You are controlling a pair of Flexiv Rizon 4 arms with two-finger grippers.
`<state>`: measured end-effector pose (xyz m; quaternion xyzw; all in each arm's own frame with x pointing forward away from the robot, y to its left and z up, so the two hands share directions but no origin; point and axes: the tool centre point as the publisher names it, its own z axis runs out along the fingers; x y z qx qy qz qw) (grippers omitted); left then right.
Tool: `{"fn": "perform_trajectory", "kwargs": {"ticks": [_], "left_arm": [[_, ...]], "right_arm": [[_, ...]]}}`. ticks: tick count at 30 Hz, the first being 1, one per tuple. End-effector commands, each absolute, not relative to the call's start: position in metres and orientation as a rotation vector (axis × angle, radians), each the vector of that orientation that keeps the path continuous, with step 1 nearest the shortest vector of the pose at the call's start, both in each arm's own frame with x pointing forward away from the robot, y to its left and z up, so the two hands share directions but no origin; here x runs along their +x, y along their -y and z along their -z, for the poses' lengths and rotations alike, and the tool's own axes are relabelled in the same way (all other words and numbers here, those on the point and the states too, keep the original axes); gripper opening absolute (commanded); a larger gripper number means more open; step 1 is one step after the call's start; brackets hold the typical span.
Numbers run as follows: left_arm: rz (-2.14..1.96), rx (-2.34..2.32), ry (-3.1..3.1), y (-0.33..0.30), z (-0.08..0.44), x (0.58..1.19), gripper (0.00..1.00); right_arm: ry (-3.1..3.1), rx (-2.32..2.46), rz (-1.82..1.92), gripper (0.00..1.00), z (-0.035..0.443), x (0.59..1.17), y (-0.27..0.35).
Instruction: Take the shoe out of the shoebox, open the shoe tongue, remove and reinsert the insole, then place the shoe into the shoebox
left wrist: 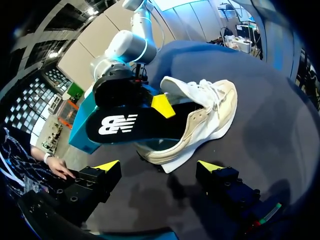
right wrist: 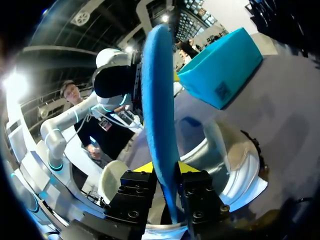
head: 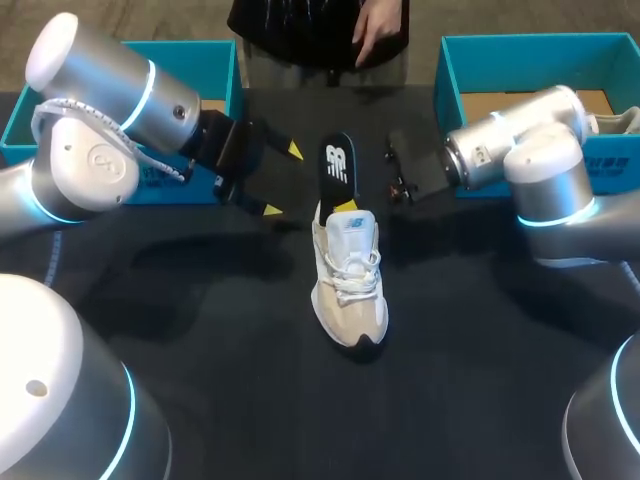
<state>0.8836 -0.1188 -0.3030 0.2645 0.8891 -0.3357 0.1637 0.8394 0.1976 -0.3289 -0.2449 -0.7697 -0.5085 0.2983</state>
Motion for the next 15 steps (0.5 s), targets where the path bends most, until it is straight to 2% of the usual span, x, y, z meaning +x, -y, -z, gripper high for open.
{"fn": "perform_trajectory", "kwargs": {"ticks": [1,4,5,6,15], "left_arm": [[0.955,0.755,-2.535,0.118,0.302,0.884,1.00],[0.953,0.753,-2.535,0.118,0.302,0.883,1.00],[0.953,0.753,-2.535,0.117,0.302,0.883,1.00],[0.953,0.752,-2.536,0.117,0.302,0.883,1.00],[0.950,0.741,-2.534,0.116,0.302,0.881,1.00]], "right_arm": [[2.056,-0.637,1.333,0.23,0.324,0.846,-0.197],[2.044,-0.610,1.313,0.17,0.328,0.854,-0.199],[2.041,-0.607,1.305,0.12,0.329,0.855,-0.199],[2.037,-0.600,1.293,0.00,0.331,0.857,-0.200],[2.010,-0.598,1.245,0.00,0.339,0.849,-0.195]]}}
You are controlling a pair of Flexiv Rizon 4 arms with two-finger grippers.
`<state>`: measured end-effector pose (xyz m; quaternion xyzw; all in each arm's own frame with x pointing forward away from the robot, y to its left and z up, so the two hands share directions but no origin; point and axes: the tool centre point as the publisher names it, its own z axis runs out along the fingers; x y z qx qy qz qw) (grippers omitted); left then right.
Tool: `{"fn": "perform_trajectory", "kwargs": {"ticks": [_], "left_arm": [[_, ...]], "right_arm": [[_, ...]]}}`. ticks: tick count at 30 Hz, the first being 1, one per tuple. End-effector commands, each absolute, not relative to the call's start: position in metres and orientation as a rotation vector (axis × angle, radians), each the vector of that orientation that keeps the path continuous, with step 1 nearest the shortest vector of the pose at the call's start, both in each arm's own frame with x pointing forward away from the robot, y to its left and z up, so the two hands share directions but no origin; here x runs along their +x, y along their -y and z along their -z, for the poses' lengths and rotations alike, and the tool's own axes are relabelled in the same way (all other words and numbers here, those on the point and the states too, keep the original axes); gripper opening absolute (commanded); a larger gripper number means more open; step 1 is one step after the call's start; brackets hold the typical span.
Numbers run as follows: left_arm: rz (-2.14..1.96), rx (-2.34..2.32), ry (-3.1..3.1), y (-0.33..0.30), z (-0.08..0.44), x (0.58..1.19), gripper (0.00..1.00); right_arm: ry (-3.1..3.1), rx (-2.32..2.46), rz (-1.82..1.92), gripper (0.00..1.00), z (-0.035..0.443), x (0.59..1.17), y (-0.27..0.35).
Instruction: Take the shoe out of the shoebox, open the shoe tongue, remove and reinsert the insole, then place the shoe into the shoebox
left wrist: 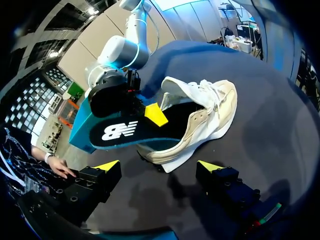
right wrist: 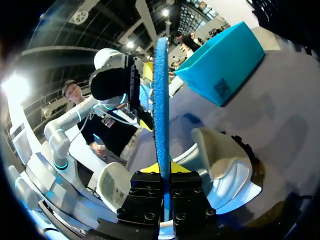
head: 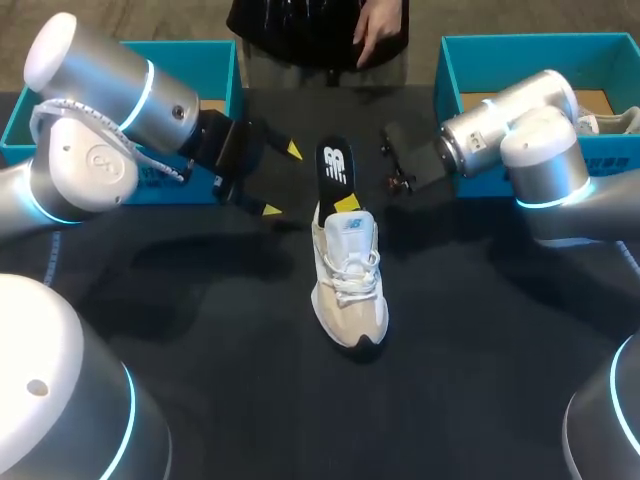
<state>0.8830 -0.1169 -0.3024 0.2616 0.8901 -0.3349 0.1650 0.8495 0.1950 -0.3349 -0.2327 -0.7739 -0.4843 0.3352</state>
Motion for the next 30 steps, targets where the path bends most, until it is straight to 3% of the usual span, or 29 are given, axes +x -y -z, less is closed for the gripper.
{"fn": "perform_trajectory", "kwargs": {"ticks": [1,19,20,21,22,30], "left_arm": [[0.949,0.740,-2.534,0.117,0.302,0.881,1.00],[0.960,0.742,-2.536,0.120,0.305,0.878,1.00],[0.960,0.742,-2.536,0.120,0.305,0.878,1.00],[0.959,0.743,-2.536,0.120,0.305,0.878,1.00],[0.959,0.743,-2.535,0.120,0.305,0.878,1.00],[0.958,0.739,-2.530,0.117,0.304,0.878,1.00]], "right_arm": [[2.006,-0.601,1.237,0.00,0.340,0.847,-0.194],[1.959,-0.641,1.187,0.00,0.351,0.817,-0.198],[1.968,-0.638,1.192,0.07,0.349,0.819,-0.198],[1.979,-0.636,1.196,0.20,0.347,0.821,-0.198],[1.985,-0.634,1.199,0.23,0.346,0.823,-0.198],[2.040,-0.603,1.207,0.25,0.331,0.835,-0.198]]}}
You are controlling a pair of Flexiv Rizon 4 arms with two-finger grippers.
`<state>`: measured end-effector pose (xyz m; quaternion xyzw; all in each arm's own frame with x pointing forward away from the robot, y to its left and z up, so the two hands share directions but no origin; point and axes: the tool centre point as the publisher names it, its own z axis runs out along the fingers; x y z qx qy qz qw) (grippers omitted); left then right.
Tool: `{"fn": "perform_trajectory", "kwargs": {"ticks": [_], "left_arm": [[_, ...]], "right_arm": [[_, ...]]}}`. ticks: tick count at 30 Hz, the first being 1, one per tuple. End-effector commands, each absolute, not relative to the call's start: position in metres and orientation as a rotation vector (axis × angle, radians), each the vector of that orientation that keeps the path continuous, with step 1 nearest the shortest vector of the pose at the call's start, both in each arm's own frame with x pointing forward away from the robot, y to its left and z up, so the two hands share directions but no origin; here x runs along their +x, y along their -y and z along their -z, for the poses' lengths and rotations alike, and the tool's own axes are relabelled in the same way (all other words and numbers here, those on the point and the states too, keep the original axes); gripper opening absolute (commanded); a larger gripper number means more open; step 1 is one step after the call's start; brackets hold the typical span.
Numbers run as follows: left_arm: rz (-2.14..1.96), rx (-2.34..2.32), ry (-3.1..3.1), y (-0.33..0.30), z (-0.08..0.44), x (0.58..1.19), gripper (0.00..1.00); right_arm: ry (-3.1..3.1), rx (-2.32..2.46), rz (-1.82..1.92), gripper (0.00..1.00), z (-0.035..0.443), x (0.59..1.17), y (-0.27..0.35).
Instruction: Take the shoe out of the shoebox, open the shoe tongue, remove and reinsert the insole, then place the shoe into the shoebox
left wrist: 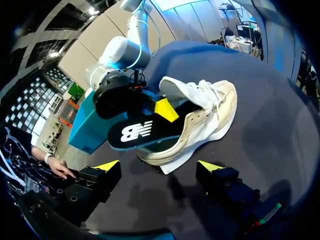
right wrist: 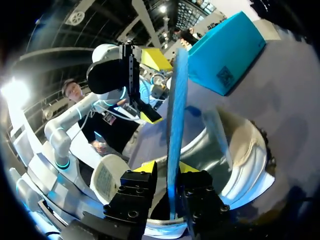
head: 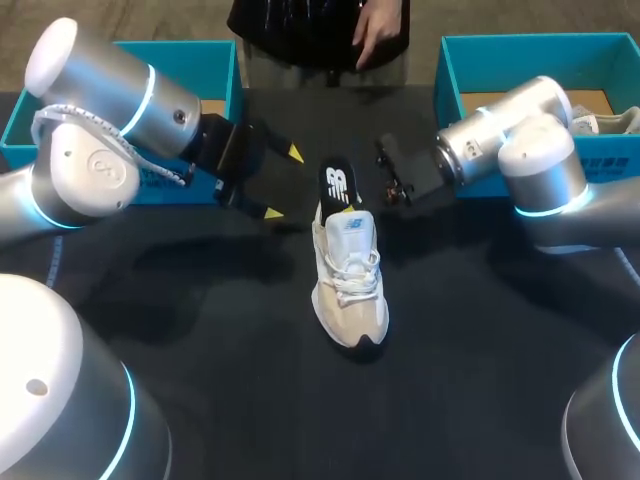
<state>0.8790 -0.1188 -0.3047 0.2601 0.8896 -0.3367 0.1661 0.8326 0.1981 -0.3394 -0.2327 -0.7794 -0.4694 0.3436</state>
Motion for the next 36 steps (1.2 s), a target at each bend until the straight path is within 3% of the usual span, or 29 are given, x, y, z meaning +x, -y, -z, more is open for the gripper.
{"fn": "perform_trajectory", "kwargs": {"ticks": [1,6,9,28,29,30,31,36], "left_arm": [[0.958,0.738,-2.530,0.117,0.304,0.878,1.00],[0.955,0.733,-2.531,0.115,0.304,0.877,1.00],[0.953,0.730,-2.533,0.115,0.304,0.876,1.00],[0.960,0.744,-2.533,0.119,0.305,0.874,1.00],[0.961,0.744,-2.533,0.119,0.305,0.874,1.00],[0.960,0.744,-2.532,0.119,0.305,0.874,1.00],[0.960,0.744,-2.532,0.119,0.305,0.874,1.00],[0.964,0.744,-2.528,0.119,0.305,0.874,1.00]], "right_arm": [[2.043,-0.600,1.208,0.25,0.331,0.837,-0.198],[2.035,-0.580,1.190,0.20,0.335,0.844,-0.199],[2.021,-0.575,1.173,0.00,0.339,0.844,-0.199],[1.961,-0.621,1.108,0.00,0.352,0.814,-0.197],[1.967,-0.621,1.114,0.05,0.351,0.815,-0.197],[1.973,-0.619,1.118,0.20,0.349,0.816,-0.196],[1.984,-0.617,1.119,0.25,0.347,0.817,-0.196],[2.028,-0.607,1.128,0.31,0.336,0.823,-0.196]]}}
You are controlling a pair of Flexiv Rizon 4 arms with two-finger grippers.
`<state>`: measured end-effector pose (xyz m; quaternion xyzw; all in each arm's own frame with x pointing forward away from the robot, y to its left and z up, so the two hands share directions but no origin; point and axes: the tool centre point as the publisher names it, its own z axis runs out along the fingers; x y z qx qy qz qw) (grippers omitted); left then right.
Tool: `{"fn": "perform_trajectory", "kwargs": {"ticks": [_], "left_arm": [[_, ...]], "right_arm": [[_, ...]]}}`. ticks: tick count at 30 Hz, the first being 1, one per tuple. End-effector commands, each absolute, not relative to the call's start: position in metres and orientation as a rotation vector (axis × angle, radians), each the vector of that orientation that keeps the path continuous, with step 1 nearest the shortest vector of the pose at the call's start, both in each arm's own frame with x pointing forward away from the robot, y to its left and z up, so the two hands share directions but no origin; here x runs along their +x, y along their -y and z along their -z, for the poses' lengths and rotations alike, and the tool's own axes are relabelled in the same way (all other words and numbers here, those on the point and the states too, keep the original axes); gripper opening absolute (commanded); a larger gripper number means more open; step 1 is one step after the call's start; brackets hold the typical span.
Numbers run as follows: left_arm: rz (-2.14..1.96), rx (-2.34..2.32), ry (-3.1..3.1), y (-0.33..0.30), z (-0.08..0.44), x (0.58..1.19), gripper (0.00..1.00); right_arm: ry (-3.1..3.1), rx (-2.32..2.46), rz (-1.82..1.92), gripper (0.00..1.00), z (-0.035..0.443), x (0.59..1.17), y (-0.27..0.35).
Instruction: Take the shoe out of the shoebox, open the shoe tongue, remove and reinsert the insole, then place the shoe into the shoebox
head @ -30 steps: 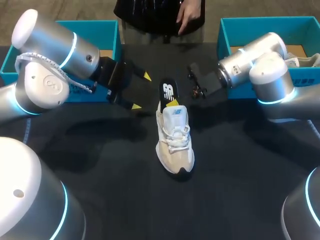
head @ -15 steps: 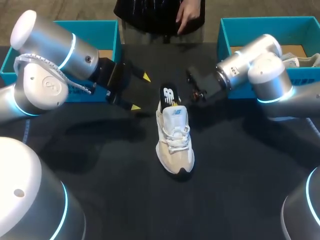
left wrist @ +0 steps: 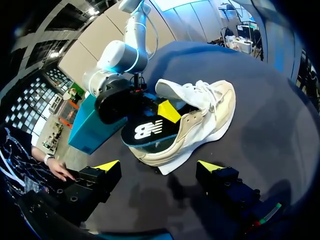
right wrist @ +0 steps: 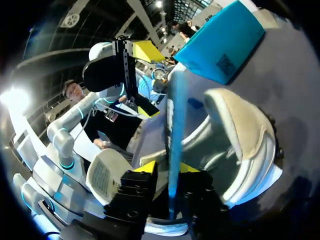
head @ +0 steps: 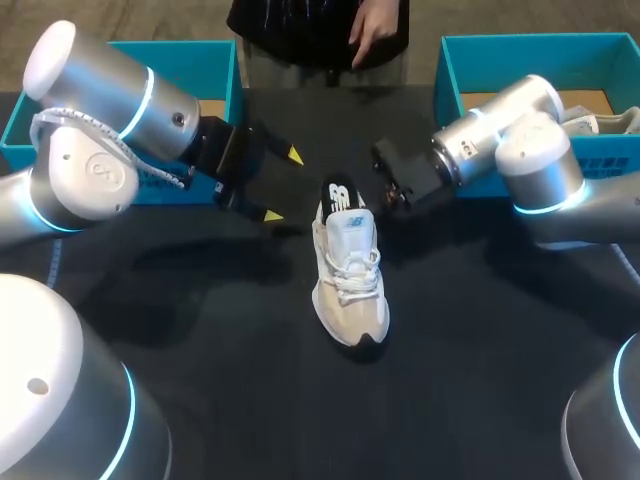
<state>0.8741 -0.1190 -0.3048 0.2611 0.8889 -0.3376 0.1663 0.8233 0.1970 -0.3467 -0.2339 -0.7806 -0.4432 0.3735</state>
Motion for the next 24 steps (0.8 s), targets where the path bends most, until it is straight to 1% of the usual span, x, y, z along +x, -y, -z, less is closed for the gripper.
{"fn": "perform_trajectory", "kwargs": {"ticks": [1,3,7,10,13,14,15,16,24], "left_arm": [[0.964,0.743,-2.527,0.119,0.305,0.874,1.00],[0.965,0.741,-2.525,0.119,0.305,0.874,1.00],[0.964,0.735,-2.524,0.116,0.305,0.872,1.00],[0.961,0.730,-2.525,0.115,0.305,0.871,1.00],[0.959,0.727,-2.527,0.114,0.305,0.870,1.00],[0.958,0.726,-2.527,0.114,0.305,0.870,1.00],[0.958,0.726,-2.527,0.114,0.305,0.870,1.00],[0.957,0.726,-2.527,0.114,0.305,0.869,1.00],[0.956,0.721,-2.525,0.114,0.304,0.868,1.00]], "right_arm": [[2.031,-0.605,1.130,0.31,0.335,0.824,-0.196],[2.041,-0.602,1.133,0.32,0.333,0.826,-0.196],[2.049,-0.595,1.134,0.31,0.333,0.832,-0.196],[2.048,-0.584,1.130,0.28,0.335,0.838,-0.197],[2.048,-0.568,1.120,0.19,0.336,0.844,-0.199],[2.048,-0.565,1.118,0.13,0.337,0.845,-0.199],[2.047,-0.561,1.114,0.03,0.337,0.846,-0.199],[2.046,-0.558,1.111,0.00,0.337,0.846,-0.199],[2.025,-0.572,1.085,0.00,0.344,0.833,-0.196]]}}
